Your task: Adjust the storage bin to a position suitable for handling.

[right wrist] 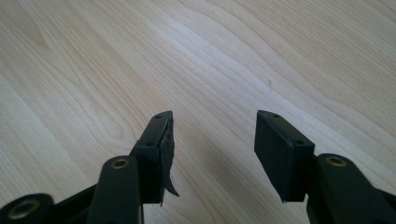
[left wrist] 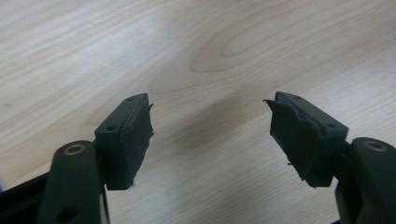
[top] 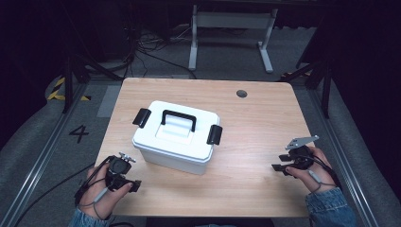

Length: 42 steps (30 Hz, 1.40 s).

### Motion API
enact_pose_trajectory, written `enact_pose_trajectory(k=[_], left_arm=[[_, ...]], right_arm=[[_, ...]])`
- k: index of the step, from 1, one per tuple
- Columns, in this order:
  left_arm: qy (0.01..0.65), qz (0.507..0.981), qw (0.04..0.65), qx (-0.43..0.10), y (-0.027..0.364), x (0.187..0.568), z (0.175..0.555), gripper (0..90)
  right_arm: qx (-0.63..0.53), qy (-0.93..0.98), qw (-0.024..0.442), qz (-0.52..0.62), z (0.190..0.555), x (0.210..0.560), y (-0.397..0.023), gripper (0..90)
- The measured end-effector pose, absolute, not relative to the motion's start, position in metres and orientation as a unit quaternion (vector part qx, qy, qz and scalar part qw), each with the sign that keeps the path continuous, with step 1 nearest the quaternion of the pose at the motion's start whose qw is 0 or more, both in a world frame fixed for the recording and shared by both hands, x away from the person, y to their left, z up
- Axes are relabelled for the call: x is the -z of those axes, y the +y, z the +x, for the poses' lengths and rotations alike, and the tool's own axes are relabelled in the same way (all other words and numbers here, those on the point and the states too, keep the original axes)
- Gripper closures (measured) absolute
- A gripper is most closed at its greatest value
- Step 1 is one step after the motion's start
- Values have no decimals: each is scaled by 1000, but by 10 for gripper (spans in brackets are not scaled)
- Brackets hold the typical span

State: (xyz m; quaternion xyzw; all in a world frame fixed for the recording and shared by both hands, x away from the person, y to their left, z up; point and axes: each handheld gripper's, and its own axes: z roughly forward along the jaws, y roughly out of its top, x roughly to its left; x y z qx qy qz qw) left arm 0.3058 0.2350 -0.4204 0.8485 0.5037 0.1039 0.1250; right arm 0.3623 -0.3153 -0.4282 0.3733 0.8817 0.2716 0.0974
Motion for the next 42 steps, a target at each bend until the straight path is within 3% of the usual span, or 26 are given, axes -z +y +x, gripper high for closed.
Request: enact_pose_trajectory(k=[4,17,42], left_arm=[[521,843,117,-69,238,420,310,269],[502,850,142,-73,234,419,310,253],[505,846,163,-60,237,416,311,242]], right_arm=[[-285,880,107,365,362,421,-313,495],[-325,870,112,352,370,378,-289,493],[-377,892,82,237,405,293,-178,510]])
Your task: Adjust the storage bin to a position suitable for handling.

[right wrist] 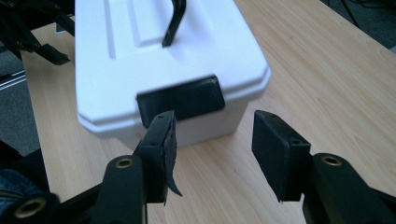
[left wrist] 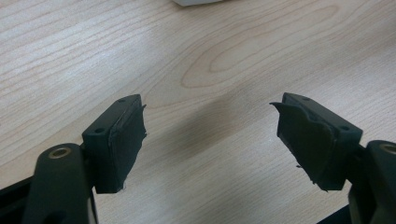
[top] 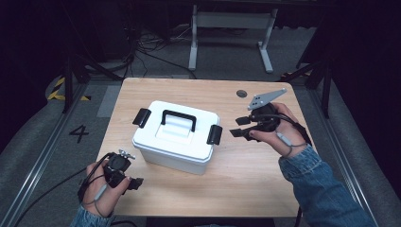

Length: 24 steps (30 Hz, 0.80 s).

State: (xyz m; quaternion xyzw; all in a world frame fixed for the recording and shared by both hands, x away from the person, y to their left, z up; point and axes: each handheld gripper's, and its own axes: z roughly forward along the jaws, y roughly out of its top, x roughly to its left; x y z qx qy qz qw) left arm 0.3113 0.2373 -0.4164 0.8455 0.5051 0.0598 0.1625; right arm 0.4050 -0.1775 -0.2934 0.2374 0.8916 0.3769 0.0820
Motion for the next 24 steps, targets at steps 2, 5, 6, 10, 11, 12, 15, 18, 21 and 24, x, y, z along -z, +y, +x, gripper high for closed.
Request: enact_pose_trajectory(k=[2,5,6,10,11,12,15,18,21,24], left_arm=[[505,846,162,-60,237,416,311,242],[504,846,161,-60,238,417,311,240],[503,847,160,-60,238,417,311,239],[512,843,153,-64,238,418,312,232],[512,843,154,-62,239,418,312,231],[511,844,153,-61,239,418,312,229],[512,843,154,-61,239,418,312,223],[511,843,154,-62,239,419,313,220],[513,843,150,-63,240,420,314,219],[514,843,148,-62,239,420,315,219]], right_arm=[[-379,893,76,231,410,290,-166,510],[-380,896,71,219,418,288,-151,507],[-379,896,69,219,420,288,-146,505],[-374,902,65,207,426,288,-127,505],[-372,903,63,207,427,289,-123,505],[-369,904,63,204,430,289,-118,505],[-367,906,58,205,435,291,-112,506],[-364,907,51,207,444,293,-102,509],[-359,909,43,208,450,297,-94,514],[-356,911,35,207,456,301,-86,533]])
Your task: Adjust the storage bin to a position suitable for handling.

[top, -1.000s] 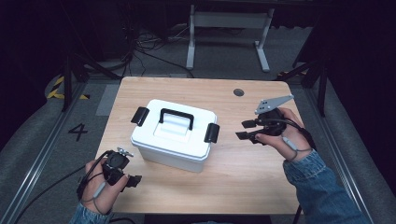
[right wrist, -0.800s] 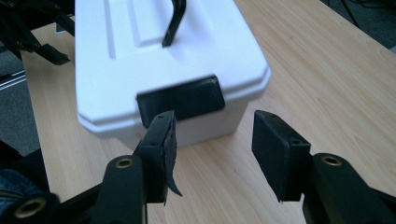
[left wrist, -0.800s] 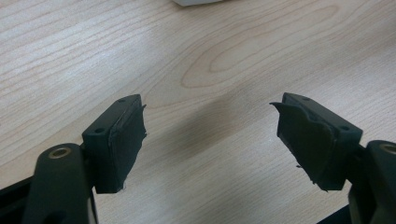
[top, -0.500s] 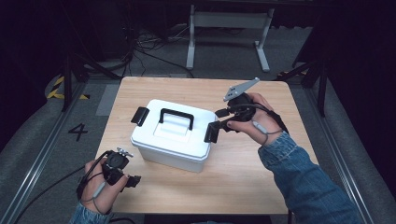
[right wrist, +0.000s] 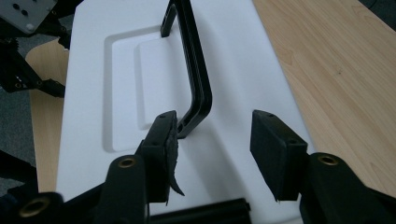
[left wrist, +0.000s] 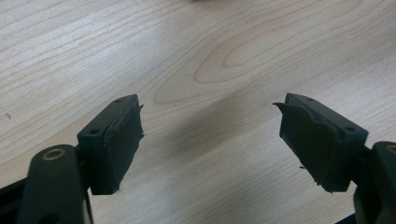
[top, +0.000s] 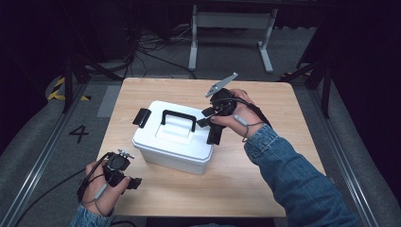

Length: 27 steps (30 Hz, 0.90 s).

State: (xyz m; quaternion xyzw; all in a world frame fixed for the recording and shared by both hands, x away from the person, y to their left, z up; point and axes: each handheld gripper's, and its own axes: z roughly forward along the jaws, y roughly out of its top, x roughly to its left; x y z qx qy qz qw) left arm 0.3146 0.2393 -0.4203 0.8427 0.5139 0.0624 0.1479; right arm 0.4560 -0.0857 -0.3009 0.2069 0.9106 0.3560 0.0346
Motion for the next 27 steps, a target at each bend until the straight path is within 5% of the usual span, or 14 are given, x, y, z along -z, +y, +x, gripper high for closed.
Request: enact_pose_trajectory(k=[14,19,27], left_arm=[[508,847,145,-61,239,421,316,219],[507,847,145,-64,237,422,318,220],[501,851,144,-62,234,423,320,220]], right_arm=[[-348,918,7,190,468,313,-58,671],[-347,923,6,166,463,310,-54,827],[-345,928,11,140,457,308,-52,851]])
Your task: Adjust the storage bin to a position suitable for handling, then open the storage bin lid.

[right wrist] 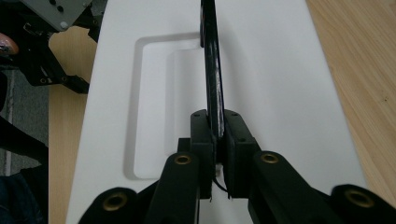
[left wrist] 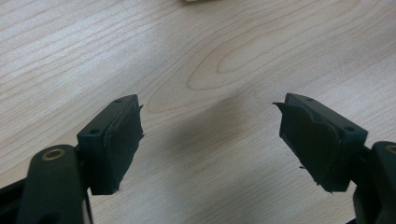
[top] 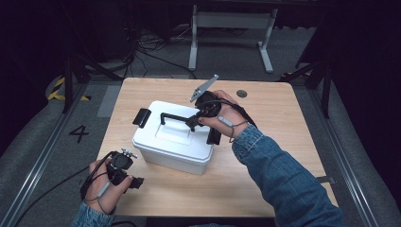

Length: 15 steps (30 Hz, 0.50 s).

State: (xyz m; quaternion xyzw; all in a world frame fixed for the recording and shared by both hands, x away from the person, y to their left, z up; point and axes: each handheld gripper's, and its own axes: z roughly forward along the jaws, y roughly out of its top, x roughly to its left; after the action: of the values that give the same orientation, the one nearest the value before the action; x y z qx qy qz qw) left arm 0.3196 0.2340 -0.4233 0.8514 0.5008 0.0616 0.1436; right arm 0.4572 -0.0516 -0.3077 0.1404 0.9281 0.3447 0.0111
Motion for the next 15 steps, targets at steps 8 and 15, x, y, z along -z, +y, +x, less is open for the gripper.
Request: enact_pose_trajectory(k=[8,15], left_arm=[[502,851,143,-59,235,424,317,220],[503,850,146,-58,235,424,315,219]], right_arm=[[-345,928,11,142,457,306,-51,854],[-361,922,20,137,455,298,-53,855]])
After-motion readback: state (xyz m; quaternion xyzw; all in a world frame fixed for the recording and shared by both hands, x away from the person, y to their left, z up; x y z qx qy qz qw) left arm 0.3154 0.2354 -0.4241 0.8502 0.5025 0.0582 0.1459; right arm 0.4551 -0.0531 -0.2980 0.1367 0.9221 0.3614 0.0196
